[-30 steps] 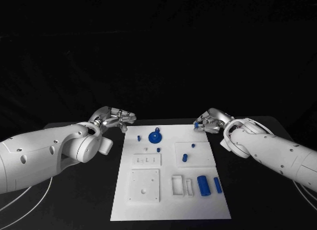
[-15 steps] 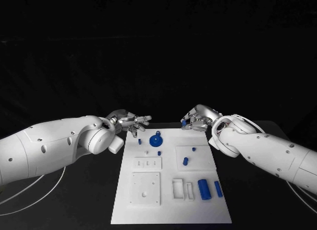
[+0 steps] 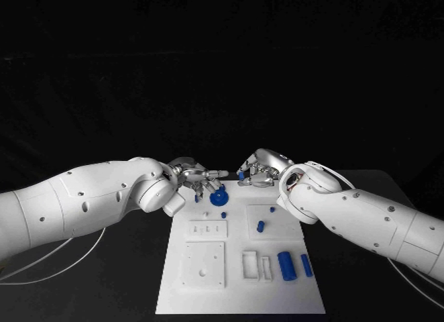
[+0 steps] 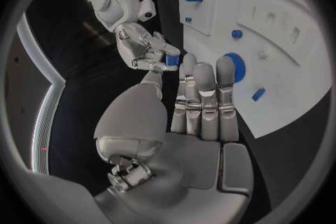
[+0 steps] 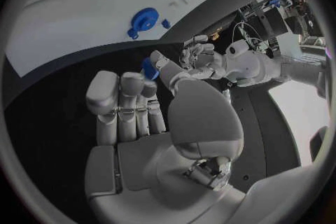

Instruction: Assemble the parts on the task board

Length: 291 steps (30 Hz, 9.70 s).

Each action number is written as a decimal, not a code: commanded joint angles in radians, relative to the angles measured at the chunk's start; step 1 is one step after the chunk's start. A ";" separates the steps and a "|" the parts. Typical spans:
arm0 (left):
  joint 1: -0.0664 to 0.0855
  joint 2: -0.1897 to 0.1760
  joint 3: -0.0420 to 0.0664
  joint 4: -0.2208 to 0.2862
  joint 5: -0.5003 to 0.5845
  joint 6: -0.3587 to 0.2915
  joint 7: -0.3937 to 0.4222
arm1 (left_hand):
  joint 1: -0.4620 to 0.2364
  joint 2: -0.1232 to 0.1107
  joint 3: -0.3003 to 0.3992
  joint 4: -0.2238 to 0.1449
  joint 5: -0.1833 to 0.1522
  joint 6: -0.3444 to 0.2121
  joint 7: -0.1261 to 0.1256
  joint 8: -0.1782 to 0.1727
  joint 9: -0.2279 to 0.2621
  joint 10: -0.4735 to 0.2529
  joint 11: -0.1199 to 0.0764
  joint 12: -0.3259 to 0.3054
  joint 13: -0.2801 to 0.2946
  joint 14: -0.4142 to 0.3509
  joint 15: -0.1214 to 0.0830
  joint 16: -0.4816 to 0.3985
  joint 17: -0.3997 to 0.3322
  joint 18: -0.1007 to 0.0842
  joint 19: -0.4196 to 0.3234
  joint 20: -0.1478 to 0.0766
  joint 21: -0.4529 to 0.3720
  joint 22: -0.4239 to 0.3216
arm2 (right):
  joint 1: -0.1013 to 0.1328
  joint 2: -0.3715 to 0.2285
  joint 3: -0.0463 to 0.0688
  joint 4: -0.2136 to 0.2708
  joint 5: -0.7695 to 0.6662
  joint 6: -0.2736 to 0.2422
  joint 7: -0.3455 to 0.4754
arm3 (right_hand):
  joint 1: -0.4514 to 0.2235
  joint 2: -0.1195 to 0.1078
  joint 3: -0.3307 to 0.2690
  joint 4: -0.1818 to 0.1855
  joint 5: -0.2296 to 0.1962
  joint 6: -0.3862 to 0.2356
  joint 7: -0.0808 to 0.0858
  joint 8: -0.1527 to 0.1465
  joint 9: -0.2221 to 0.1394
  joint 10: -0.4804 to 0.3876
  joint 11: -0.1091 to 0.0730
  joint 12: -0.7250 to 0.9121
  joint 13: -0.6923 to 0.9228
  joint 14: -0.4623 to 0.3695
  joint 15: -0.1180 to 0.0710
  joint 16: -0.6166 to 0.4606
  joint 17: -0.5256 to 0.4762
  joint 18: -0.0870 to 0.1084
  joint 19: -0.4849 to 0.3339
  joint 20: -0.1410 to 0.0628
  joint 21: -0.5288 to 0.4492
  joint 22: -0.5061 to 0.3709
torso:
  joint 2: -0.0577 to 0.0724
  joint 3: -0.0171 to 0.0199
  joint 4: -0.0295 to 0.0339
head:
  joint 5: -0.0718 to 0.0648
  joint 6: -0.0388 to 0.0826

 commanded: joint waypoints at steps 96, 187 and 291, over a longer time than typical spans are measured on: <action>-0.008 0.088 -0.001 -0.015 -0.148 0.019 -0.124 | 0.053 0.115 0.198 -0.278 0.489 -0.064 -0.004 -0.006 0.227 0.029 -0.006 -0.034 0.029 -0.012 -0.002 0.047 -0.018 -0.011 -0.013 -0.008 -0.005 0.070 | -0.008 0.048 -0.025 0.070 -0.097 0.107 -0.079 | -0.001 -0.016 0.005 0.010 0.025 0.017 -0.007 0.006 0.019 0.000 -0.004 -0.006 0.002 0.000 -0.005 -0.013 -0.001 -0.006 0.056 -0.008 0.002 0.120 | 0.000 -0.0008 0.0016 | -0.004 -0.013; -0.042 -0.017 -0.036 0.091 -0.402 0.011 -0.314 | -0.005 0.072 0.236 -0.446 0.703 0.038 -0.028 -0.006 0.255 0.048 -0.032 0.095 0.035 0.055 -0.032 0.076 0.030 -0.016 0.015 -0.037 0.015 0.097 | 0.001 -0.119 0.100 0.007 0.116 -0.139 -0.076 | 0.045 -0.073 -0.315 0.158 0.183 -0.209 0.043 0.006 -0.004 -0.091 0.030 -0.143 -0.206 -0.014 0.020 -0.041 -0.036 0.012 0.053 0.018 -0.067 0.109 | -0.022 0.0001 0.0243 | 0.017 -0.080; -0.084 -0.024 -0.033 0.164 -0.565 -0.072 -0.310 | -0.007 0.062 0.242 -0.455 0.727 0.051 -0.031 -0.006 0.256 0.049 -0.037 0.122 0.032 0.072 -0.036 0.070 0.051 -0.033 0.168 -0.043 -0.354 0.523 | 0.005 -0.077 0.100 -0.026 0.093 -0.120 -0.134 | 0.048 -0.077 -0.303 0.172 0.174 -0.207 0.043 0.006 -0.004 -0.091 0.029 -0.138 -0.218 -0.011 0.019 -0.045 -0.037 0.012 0.056 0.016 -0.076 0.108 | -0.024 0.0038 0.0302 | 0.011 -0.103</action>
